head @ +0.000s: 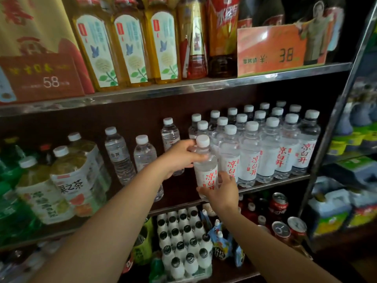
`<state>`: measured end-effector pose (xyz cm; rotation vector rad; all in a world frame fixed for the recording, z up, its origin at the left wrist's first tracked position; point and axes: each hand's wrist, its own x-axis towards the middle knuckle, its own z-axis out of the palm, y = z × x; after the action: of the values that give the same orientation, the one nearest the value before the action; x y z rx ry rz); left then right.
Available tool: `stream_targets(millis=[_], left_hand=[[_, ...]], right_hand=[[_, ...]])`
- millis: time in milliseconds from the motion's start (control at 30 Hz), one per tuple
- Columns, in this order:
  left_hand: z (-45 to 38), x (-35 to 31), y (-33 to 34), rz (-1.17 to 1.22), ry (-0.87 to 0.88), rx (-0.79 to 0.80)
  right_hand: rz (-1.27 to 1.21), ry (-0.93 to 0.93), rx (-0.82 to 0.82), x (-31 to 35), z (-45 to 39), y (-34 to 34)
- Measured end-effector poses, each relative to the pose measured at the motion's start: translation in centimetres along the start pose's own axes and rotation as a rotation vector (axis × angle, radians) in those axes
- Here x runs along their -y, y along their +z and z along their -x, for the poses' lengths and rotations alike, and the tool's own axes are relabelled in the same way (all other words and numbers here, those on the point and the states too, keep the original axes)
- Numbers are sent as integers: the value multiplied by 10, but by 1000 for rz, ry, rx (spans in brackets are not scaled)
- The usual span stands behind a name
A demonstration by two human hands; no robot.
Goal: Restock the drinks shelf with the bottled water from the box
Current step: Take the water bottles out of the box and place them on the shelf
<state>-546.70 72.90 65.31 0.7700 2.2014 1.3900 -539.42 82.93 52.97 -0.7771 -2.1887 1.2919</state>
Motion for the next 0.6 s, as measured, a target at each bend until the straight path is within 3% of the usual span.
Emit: stream_targets(millis=[300,600], left_hand=[[-36,10,9,-23,54,-102],[-43,20,17,-20,109,-279]], right_hand=[[38,5,-148,-7,-9,11],[126,-50,-165,-9,-16,17]])
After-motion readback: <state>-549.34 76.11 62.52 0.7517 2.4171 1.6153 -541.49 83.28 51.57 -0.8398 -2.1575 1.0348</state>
